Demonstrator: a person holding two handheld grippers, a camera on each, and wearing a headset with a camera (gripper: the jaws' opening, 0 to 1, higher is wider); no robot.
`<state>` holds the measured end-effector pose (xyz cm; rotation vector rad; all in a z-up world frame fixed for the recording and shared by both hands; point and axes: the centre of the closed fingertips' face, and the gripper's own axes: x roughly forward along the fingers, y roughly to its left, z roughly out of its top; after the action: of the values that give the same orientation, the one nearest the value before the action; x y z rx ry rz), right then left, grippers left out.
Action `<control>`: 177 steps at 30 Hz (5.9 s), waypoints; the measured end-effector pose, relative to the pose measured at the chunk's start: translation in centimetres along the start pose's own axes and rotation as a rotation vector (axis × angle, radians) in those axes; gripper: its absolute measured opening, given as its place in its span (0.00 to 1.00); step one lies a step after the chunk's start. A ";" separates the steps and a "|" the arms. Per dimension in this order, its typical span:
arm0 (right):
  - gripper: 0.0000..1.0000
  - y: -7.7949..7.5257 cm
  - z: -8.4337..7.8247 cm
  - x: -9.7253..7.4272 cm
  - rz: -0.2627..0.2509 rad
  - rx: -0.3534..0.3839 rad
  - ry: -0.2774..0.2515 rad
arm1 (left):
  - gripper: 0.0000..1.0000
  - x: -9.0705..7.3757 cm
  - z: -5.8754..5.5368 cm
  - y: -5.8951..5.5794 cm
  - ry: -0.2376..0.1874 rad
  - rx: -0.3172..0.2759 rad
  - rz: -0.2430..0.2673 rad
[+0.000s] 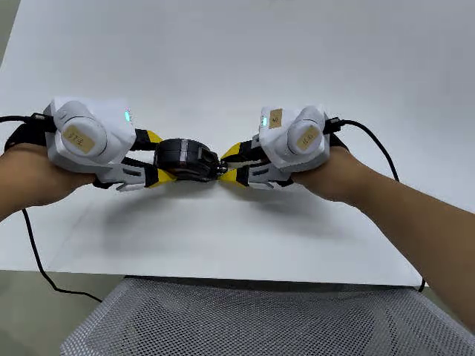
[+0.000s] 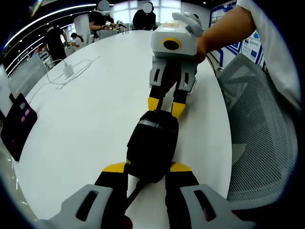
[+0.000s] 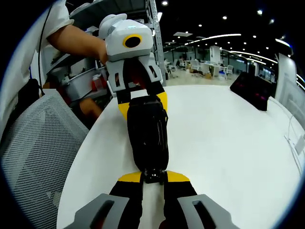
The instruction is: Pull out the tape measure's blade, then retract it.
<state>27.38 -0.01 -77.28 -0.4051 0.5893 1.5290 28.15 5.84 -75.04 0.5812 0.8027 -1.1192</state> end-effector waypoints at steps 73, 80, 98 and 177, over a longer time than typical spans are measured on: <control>0.09 -0.2 -3.9 -6.6 -0.064 0.002 0.044 | 0.24 -0.1 -0.1 0.0 0.009 0.038 -0.004; 0.09 -0.3 -4.4 -7.3 -0.071 -0.002 0.055 | 0.24 -0.1 -0.1 0.0 0.009 0.035 -0.003; 0.09 -0.4 -5.6 -8.8 -0.081 -0.002 0.075 | 0.24 -0.1 -0.1 0.0 0.009 0.038 -0.002; 0.09 -0.5 -10.6 -15.7 -0.121 0.015 0.191 | 0.24 0.0 0.0 0.0 0.013 0.040 -0.002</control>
<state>27.55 -18.95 -76.59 -0.5694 0.7115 1.3783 28.13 5.80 -75.02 0.6222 0.7940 -1.1359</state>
